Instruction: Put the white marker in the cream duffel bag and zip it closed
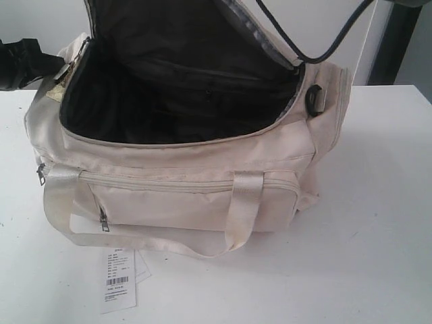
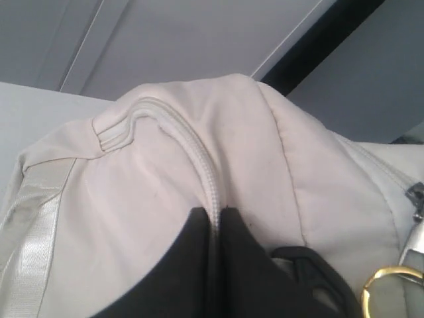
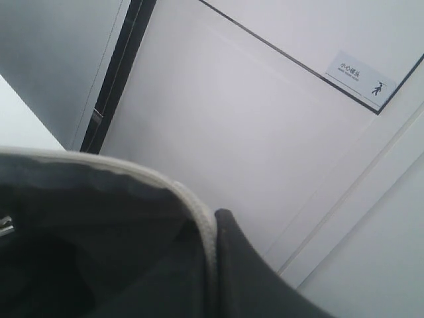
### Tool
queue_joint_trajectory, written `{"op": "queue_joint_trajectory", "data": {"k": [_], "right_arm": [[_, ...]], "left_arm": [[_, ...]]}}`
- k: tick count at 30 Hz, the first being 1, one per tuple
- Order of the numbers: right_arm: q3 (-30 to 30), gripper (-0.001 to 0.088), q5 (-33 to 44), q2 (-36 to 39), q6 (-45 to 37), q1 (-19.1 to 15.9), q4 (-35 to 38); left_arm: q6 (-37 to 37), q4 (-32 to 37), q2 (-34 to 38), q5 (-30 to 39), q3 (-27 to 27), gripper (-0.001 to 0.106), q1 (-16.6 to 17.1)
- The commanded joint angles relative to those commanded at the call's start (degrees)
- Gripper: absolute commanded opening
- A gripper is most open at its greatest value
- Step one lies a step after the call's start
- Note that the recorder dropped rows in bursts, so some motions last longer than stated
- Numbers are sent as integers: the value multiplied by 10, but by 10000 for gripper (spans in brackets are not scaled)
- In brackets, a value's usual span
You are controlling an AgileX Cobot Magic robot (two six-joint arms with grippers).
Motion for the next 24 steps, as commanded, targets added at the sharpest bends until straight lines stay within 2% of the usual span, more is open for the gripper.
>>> {"op": "queue_joint_trajectory", "data": {"k": [7, 15, 18, 21, 24], "right_arm": [[0, 0, 39, 0, 0, 1, 0], [0, 0, 273, -5, -20, 2, 2], [0, 0, 359, -5, -95, 2, 29], [0, 0, 448, -3, -232, 2, 132], [0, 0, 460, 3, -264, 2, 165]], "left_arm": [[0, 0, 0, 2, 0, 0, 0], [-2, 0, -1, 36, 0, 0, 1], [-29, 37, -1, 35, 0, 0, 1], [-43, 67, -20, 38, 0, 0, 1], [-74, 115, -56, 31, 0, 0, 1]]}}
